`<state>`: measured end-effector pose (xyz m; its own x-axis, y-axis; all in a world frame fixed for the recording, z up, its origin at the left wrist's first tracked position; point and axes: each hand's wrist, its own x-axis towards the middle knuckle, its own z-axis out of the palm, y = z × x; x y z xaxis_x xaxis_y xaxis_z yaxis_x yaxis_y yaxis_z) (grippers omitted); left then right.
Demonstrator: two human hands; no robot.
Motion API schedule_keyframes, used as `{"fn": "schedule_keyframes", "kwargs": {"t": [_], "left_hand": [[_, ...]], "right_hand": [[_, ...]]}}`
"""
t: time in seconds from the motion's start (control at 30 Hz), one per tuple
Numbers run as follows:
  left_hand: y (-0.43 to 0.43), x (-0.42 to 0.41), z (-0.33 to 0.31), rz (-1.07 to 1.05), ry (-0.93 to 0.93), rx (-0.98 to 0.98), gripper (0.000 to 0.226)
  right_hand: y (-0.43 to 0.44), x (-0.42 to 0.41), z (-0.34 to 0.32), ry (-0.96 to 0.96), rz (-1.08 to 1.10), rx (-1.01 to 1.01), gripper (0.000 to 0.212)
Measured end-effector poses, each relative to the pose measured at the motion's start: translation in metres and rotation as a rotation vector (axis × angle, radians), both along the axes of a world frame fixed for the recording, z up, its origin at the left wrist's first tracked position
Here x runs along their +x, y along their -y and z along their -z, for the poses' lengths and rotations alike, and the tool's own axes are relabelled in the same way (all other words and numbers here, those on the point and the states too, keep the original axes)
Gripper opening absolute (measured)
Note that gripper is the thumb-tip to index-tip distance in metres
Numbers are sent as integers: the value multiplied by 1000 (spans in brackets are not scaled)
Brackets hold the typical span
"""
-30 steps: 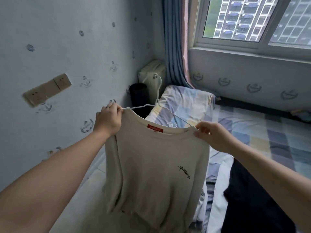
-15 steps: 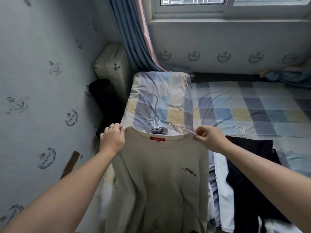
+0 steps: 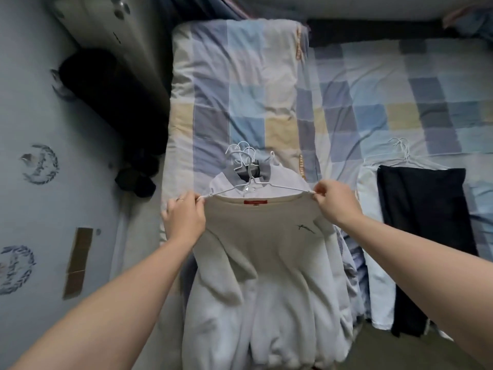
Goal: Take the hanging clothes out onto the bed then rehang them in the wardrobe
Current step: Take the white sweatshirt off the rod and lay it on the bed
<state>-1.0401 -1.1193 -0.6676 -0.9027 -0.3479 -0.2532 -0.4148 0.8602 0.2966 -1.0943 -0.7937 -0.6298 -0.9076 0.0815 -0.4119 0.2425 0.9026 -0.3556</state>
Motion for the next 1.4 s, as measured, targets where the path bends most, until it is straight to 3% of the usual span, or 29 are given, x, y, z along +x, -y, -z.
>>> {"fn": "schedule_keyframes", "kwargs": {"t": [0.17,0.3,0.53,0.77,1.1,1.4], "left_hand": [[6,-26,63,-73,-13,261,25],[0,-26,91,-33,87,374,54],[-29,21,57,-7,201,417,68],[-54,62,-16,132,254,356,71],[-136,90,-103,419,110,428,74],[-268,119,-150,797,53,374,79]], "right_hand": [[12,-27,58,56,7,-92,35],[24,-17,79,167,26,-221,66],[32,37,50,282,148,-320,63],[32,92,-28,173,210,-411,62],[-21,176,-107,-36,230,-112,65],[-130,283,-139,-102,456,4,67]]}}
